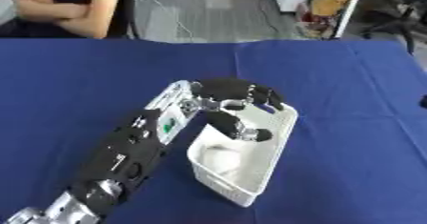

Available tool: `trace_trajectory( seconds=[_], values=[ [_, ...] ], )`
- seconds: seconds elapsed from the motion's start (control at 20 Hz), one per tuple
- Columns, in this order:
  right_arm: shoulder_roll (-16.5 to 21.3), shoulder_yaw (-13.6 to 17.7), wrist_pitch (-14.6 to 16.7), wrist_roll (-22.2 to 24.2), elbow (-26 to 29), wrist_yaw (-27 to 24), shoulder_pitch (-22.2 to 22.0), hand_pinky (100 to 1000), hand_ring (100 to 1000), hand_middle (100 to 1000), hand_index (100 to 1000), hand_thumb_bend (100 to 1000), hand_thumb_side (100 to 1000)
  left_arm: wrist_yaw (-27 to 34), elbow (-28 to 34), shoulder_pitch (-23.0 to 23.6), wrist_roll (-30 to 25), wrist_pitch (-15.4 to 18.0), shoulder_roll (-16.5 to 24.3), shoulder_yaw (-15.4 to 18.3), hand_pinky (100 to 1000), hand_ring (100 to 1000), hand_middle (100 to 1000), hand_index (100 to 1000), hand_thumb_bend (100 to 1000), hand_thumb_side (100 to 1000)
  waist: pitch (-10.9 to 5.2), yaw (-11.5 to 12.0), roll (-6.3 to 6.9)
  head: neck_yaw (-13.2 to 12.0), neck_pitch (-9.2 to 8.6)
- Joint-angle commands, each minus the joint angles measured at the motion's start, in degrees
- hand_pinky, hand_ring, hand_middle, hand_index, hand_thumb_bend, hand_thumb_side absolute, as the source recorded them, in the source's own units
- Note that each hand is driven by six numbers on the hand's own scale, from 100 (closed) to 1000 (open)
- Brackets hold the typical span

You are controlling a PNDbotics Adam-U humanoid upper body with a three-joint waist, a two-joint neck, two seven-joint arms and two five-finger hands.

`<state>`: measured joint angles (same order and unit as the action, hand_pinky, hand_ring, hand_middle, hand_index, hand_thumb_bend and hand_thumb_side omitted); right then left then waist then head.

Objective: Pick up objects on the table and place them in the box.

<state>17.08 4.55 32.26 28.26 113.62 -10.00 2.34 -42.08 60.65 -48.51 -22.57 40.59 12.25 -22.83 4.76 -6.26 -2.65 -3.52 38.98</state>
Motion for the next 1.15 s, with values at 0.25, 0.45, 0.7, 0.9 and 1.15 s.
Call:
trace_trajectory(
  seconds=[0.25,0.45,0.7,0.9,1.15],
  values=[
    [0.3,0.3,0.1,0.1,1.0,-0.4,0.5,852,842,766,864,100,669,-0.4,0.5,-0.8,-3.7,4.1,-0.1,0.8,779,829,934,937,533,1000,-0.57,0.0,-0.16,-0.3,-0.82],
    [0.2,0.3,0.1,0.1,1.0,-0.3,0.4,852,842,766,864,100,670,-0.5,0.6,-0.8,-3.7,4.1,0.0,0.8,783,831,935,937,514,1000,-0.57,0.0,-0.16,-0.2,-0.82],
    [0.2,0.3,0.1,0.1,1.0,-0.3,0.4,853,842,766,864,100,670,2.1,0.8,-0.5,0.2,2.9,-0.3,2.0,719,775,908,916,193,1000,-0.51,0.1,-0.2,-0.2,-0.91],
    [0.2,0.3,0.1,0.1,1.0,-0.3,0.4,853,843,766,864,100,670,10.8,1.6,-0.2,10.9,-1.5,-0.6,3.2,664,743,901,875,100,1000,-0.41,0.2,-0.19,-0.2,-0.74],
    [0.2,0.3,0.1,0.1,1.0,-0.2,0.4,853,842,766,864,100,670,18.0,5.0,0.2,14.5,-7.1,0.2,2.8,655,738,902,860,100,1000,-0.41,0.2,-0.13,0.0,-0.81]
  ],
)
